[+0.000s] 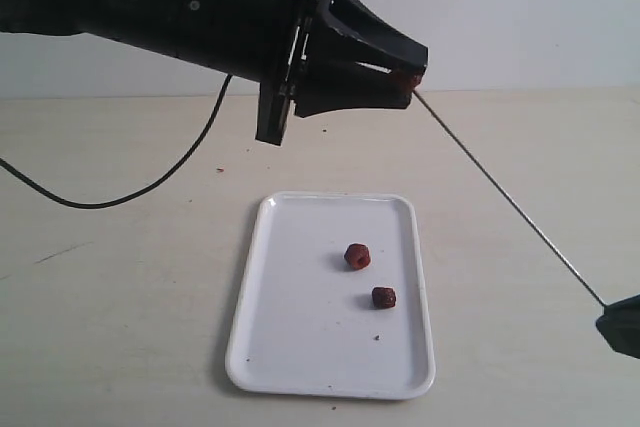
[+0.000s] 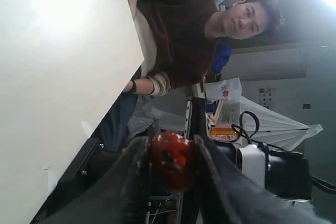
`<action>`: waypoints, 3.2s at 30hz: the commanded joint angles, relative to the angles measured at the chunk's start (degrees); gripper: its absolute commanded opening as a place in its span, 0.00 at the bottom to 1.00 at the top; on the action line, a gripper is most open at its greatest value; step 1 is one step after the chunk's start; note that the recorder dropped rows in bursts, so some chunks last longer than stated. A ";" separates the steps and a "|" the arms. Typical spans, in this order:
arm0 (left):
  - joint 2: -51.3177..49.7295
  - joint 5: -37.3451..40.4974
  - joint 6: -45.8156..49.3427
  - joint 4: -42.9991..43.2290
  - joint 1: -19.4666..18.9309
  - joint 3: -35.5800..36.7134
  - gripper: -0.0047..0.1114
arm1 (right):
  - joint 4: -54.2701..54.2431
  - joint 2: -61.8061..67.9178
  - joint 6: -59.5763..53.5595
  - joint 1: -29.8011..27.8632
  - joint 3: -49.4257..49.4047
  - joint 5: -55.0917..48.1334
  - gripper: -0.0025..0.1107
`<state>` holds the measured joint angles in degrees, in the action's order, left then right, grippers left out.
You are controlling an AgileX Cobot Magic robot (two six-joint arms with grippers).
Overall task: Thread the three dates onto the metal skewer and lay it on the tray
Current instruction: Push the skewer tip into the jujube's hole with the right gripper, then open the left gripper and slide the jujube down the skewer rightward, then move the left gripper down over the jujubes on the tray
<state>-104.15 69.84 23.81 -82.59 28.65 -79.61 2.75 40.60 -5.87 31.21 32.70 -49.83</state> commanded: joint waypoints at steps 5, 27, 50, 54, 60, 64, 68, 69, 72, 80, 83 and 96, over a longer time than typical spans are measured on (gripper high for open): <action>0.52 0.12 1.28 2.76 2.06 0.10 0.30 | -1.36 6.87 -1.66 0.07 1.53 9.70 0.02; 0.52 0.12 1.67 2.62 2.06 0.10 0.30 | -1.24 13.56 -1.55 0.07 6.01 12.08 0.02; 0.52 0.12 2.02 4.22 2.70 0.10 0.62 | 0.08 13.56 0.59 0.07 6.01 12.24 0.02; 0.52 0.12 2.01 4.47 2.70 0.10 0.62 | 0.62 13.56 1.40 0.07 6.01 12.94 0.02; 0.90 0.12 1.92 4.10 2.70 0.10 0.62 | 1.69 13.43 4.65 0.07 6.01 15.66 0.02; 1.56 0.12 2.15 4.72 1.51 0.10 0.62 | 7.33 13.43 10.53 0.07 6.01 12.33 0.02; 2.33 0.12 3.18 5.14 -0.15 0.10 0.62 | 11.06 13.43 14.18 0.07 6.01 6.70 0.02; 2.58 0.12 3.46 5.22 -0.65 0.10 0.62 | 11.34 13.00 14.58 0.07 6.01 6.03 0.02; 2.80 0.12 5.45 5.66 -2.41 0.10 0.62 | 11.34 10.76 15.91 0.07 6.01 5.08 0.02; 1.40 0.12 5.79 26.10 -3.92 0.10 0.59 | 13.13 1.11 18.09 0.07 6.01 -10.08 0.02; 0.16 0.12 5.96 31.75 -3.07 0.10 0.50 | 12.27 -0.74 18.10 0.07 6.01 -14.86 0.02; -11.22 -10.01 3.37 28.03 -0.64 -2.68 0.46 | 11.77 -1.89 17.86 0.07 6.01 -20.13 0.02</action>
<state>-112.67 62.37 35.22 -53.95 27.49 -80.37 14.71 39.18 12.01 31.21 38.20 -69.89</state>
